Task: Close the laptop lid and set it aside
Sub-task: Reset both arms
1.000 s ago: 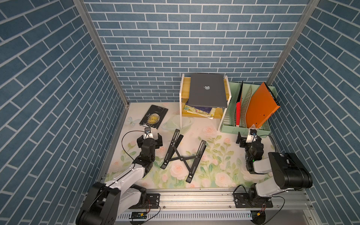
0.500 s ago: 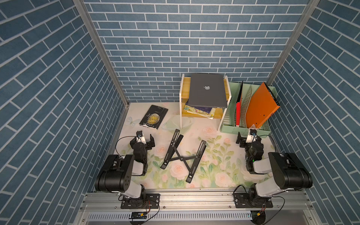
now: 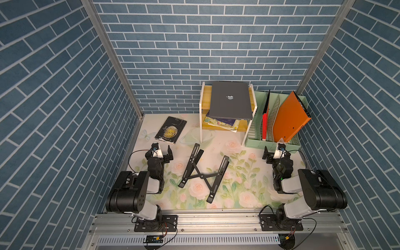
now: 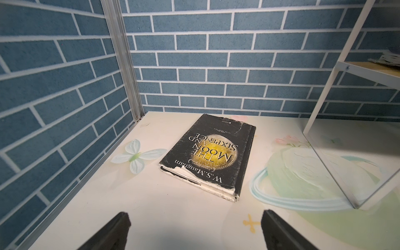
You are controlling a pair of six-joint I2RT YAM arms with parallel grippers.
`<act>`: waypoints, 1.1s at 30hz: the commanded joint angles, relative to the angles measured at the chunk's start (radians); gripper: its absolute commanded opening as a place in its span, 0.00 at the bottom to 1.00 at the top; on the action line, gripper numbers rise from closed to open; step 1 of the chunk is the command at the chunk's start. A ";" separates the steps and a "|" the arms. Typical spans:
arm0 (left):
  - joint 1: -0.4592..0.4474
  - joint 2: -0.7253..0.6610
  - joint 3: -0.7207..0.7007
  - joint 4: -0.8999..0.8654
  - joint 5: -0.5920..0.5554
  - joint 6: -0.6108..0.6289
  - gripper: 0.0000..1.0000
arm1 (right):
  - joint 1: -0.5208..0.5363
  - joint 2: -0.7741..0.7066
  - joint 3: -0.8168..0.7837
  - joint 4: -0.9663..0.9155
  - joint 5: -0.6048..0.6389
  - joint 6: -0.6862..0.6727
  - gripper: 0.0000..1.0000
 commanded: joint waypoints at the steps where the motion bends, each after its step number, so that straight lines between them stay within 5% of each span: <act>1: -0.002 0.001 0.010 0.029 0.008 -0.001 1.00 | 0.003 -0.011 -0.047 0.123 -0.030 -0.040 1.00; 9: -0.002 -0.002 0.009 0.027 0.008 -0.001 1.00 | 0.003 0.039 -0.216 0.494 0.014 -0.024 1.00; 33: -0.002 -0.002 0.009 0.027 0.008 -0.001 1.00 | 0.004 0.044 -0.220 0.504 0.023 -0.021 1.00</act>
